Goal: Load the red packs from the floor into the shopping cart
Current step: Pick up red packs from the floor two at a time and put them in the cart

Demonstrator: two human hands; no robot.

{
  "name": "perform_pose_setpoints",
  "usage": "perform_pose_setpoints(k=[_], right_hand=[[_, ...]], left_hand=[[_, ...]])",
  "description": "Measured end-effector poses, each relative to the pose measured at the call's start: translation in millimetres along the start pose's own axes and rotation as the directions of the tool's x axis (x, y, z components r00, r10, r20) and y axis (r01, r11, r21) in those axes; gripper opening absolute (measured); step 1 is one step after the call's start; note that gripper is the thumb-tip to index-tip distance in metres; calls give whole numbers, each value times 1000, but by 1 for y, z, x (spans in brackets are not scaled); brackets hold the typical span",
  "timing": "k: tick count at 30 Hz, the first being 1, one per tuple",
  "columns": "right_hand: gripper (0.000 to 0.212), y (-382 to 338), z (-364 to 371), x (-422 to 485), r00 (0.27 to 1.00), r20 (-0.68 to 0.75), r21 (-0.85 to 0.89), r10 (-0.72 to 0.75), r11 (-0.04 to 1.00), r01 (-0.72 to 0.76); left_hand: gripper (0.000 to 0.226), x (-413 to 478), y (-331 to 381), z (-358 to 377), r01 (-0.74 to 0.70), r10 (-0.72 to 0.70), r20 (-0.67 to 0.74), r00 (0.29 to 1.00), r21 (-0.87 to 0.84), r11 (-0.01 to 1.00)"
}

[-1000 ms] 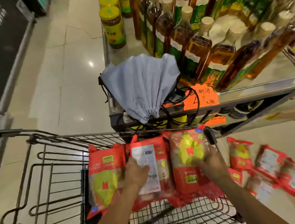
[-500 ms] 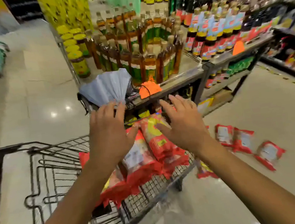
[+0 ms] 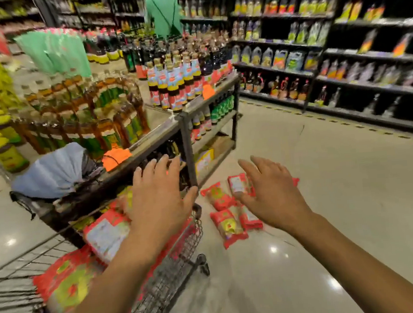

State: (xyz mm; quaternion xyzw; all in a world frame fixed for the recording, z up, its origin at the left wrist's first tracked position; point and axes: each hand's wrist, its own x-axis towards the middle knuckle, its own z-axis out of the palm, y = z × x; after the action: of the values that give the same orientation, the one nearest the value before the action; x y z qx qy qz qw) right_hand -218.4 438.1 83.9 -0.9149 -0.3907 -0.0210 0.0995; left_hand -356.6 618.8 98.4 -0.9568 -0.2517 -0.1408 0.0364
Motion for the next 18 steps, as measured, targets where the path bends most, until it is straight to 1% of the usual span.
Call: perform_pose_setpoints(k=[3,5,7,9,11,15,18], right_hand=[[74,65,-12,-19,993,-38,9,113,994,-113],[76,109,-17,-30,982,-44,18,185,983,-185],[82,155,-23,-39,971,-57,27,232,973,-231],[82,204,-29,-42,961,-74,19,267,964,-266],[82,254,-38,-42,953,-69,-12,293,955,-295],[79,344,-48,-28,943,-99,-39,317,946,-322],[80,392,-48,-3,947,-47,-49,318,946,-320]], left_hand=[[76,24,63,6,-118,117,23,993,1,993],[77,45,108,10,-186,186,29,982,1,983],[76,66,157,17,-247,248,34,968,-13,969],[75,87,207,26,-295,295,22,955,-15,955],[73,109,257,36,-332,332,4,943,-28,943],[75,149,350,58,-377,378,36,925,-18,926],[76,176,394,74,-359,359,91,929,-15,933]])
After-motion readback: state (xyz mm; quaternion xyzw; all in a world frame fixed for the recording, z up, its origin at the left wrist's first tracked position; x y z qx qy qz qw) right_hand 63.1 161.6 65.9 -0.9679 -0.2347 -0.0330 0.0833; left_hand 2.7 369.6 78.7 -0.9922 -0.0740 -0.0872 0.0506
